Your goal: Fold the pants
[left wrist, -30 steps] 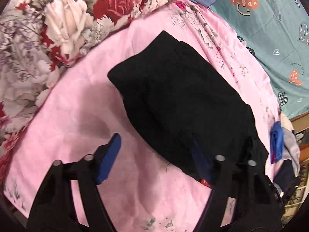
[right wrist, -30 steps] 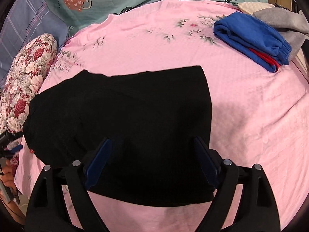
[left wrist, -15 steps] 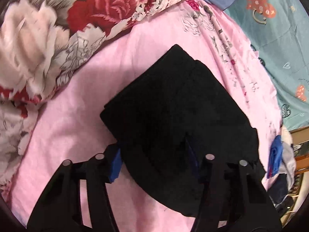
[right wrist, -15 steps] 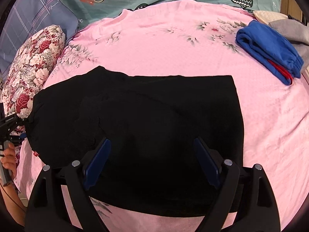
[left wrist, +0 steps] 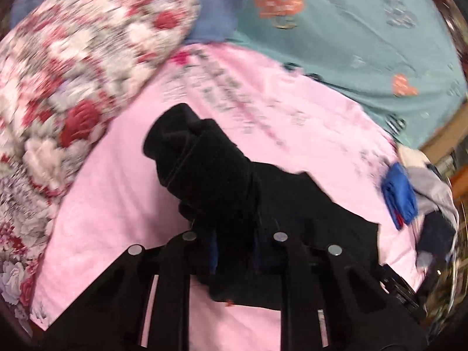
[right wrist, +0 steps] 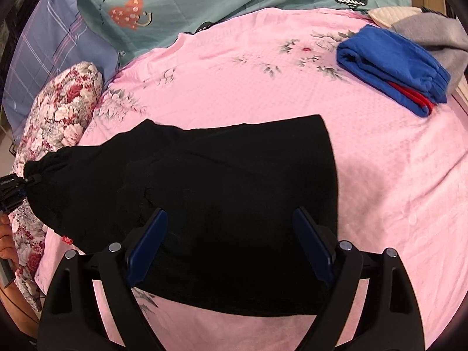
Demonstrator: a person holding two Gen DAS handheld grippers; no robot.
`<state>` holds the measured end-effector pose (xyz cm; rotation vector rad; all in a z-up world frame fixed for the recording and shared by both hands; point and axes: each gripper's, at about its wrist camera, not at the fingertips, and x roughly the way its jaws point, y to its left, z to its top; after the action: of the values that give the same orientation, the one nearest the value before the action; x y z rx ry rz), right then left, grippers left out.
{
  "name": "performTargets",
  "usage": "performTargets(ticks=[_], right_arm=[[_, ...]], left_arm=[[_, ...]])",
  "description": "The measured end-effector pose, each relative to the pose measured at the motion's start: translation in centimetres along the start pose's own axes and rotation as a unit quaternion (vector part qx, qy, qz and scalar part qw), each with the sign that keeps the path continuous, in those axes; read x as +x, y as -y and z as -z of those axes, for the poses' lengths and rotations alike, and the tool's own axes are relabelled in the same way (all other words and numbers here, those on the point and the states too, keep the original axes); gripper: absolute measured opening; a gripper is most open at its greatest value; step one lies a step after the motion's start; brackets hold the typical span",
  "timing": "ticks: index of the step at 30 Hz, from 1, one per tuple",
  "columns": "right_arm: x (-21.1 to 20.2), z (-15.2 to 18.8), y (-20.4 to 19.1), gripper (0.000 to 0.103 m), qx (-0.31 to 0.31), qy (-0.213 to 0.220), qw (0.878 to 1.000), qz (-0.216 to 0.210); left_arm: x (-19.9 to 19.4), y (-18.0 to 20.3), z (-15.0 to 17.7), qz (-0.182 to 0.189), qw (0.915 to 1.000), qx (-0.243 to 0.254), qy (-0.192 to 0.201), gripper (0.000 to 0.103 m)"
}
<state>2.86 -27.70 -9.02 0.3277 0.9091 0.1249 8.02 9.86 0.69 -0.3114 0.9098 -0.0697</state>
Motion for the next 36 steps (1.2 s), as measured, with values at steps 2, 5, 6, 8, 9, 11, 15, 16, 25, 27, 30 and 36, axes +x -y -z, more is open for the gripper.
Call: performTargets(ticks=[2, 5, 6, 8, 9, 11, 15, 16, 25, 27, 30, 36], right_arm=[[-0.6, 0.1, 0.7, 0.088, 0.008, 0.006, 1.0, -0.001], [-1.3, 0.1, 1.7, 0.088, 0.017, 0.012, 1.0, -0.003], [-1.5, 0.2, 1.8, 0.088, 0.017, 0.015, 1.0, -0.001], [-2.0, 0.2, 2.2, 0.088, 0.015, 0.02, 1.0, 0.006], [-2.2, 0.1, 2.3, 0.088, 0.014, 0.022, 1.0, 0.008], [-2.4, -0.1, 2.5, 0.088, 0.014, 0.022, 1.0, 0.011], [-2.5, -0.6, 2.1, 0.088, 0.004, 0.025, 1.0, 0.012], [-2.2, -0.8, 1.8, 0.088, 0.001, 0.023, 1.0, 0.009], [0.5, -2.5, -4.3, 0.088, -0.052, 0.006, 0.998, -0.023], [1.4, -3.0, -5.7, 0.088, -0.051, -0.01, 0.997, -0.062], [2.5, -3.8, -7.5, 0.089, -0.05, -0.021, 0.997, -0.062], [5.3, -4.1, -11.1, 0.09, -0.089, -0.035, 0.995, -0.042]], left_arm=[[0.6, 3.5, 0.5, 0.028, 0.9989, 0.035, -0.014, 0.017], [4.1, 8.1, 2.4, 0.088, 0.9897, 0.075, -0.085, 0.019], [6.3, 9.4, 3.4, 0.103, 0.9839, 0.081, -0.121, 0.025], [11.1, 11.0, 5.6, 0.131, 0.9684, 0.084, -0.195, 0.05], [12.4, 11.1, 6.5, 0.133, 0.9641, 0.086, -0.213, 0.052], [12.5, 11.4, 7.2, 0.132, 0.9655, 0.097, -0.202, 0.053], [9.0, 10.7, 5.9, 0.136, 0.9708, 0.101, -0.17, 0.066], [7.7, 10.3, 5.3, 0.134, 0.9741, 0.102, -0.152, 0.072], [3.3, 1.1, 2.9, -0.011, 0.9986, 0.036, -0.036, 0.086], [5.9, -0.4, 3.6, -0.007, 0.9971, 0.012, -0.075, 0.086], [9.4, -0.4, 5.8, -0.028, 0.993, 0.02, -0.113, 0.085], [10.8, 0.9, 7.0, -0.061, 0.9911, 0.042, -0.111, 0.086]])
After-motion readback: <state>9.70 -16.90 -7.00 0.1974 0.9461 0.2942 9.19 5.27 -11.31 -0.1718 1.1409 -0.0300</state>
